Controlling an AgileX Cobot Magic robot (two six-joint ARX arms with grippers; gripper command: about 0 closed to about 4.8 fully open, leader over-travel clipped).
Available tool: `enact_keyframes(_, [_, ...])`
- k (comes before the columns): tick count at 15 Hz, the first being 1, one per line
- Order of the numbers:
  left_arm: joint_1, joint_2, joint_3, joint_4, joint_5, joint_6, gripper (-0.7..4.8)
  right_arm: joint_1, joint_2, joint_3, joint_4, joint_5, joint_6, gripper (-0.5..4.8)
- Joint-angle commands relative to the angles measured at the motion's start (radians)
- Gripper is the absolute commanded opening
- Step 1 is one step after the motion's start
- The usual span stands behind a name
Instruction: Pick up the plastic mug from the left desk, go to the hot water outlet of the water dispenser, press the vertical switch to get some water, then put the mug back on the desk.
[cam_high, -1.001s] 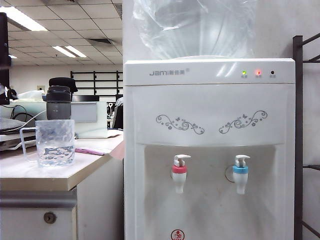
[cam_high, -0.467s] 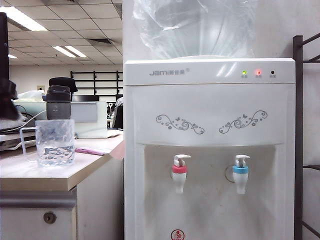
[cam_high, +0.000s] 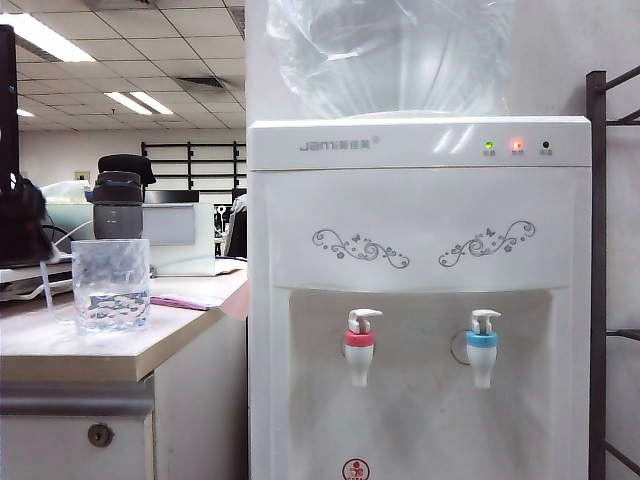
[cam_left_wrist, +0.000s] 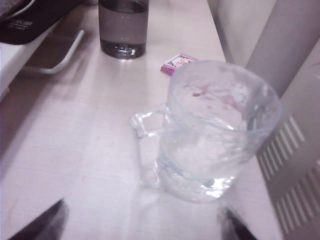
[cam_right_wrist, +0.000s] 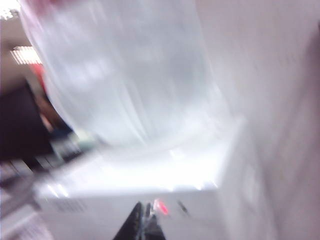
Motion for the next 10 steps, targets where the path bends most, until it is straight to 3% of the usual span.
enact_keyframes(1, [-0.002, 0.102, 0.003, 0.162, 0.003, -0.006, 4.03, 0.019, 0.008, 0.085, -0.174, -0.062, -0.009, -0.01])
enact_keyframes(2, [-0.002, 0.135, 0.003, 0.205, 0.002, -0.018, 4.03, 0.034, 0.024, 0.121, -0.237, -0.082, -0.081, 0.11])
enact_keyframes(4, [-0.002, 0.220, 0.008, 0.308, 0.002, -0.021, 4.02, 0.089, 0.114, 0.203, -0.251, -0.074, -0.223, 1.98])
enact_keyframes(6, [-0.002, 0.291, 0.022, 0.354, -0.032, -0.021, 3.96, 0.158, 0.283, 0.301, -0.249, -0.072, -0.338, 2.70])
enact_keyframes(9, [-0.002, 0.348, 0.058, 0.370, -0.043, -0.022, 3.96, 0.281, 0.491, 0.400, -0.248, -0.071, -0.443, 2.75])
enact_keyframes(10, [-0.002, 0.367, 0.099, 0.369, -0.048, -0.021, 3.95, 0.432, 0.687, 0.468, -0.247, -0.016, -0.579, 2.74])
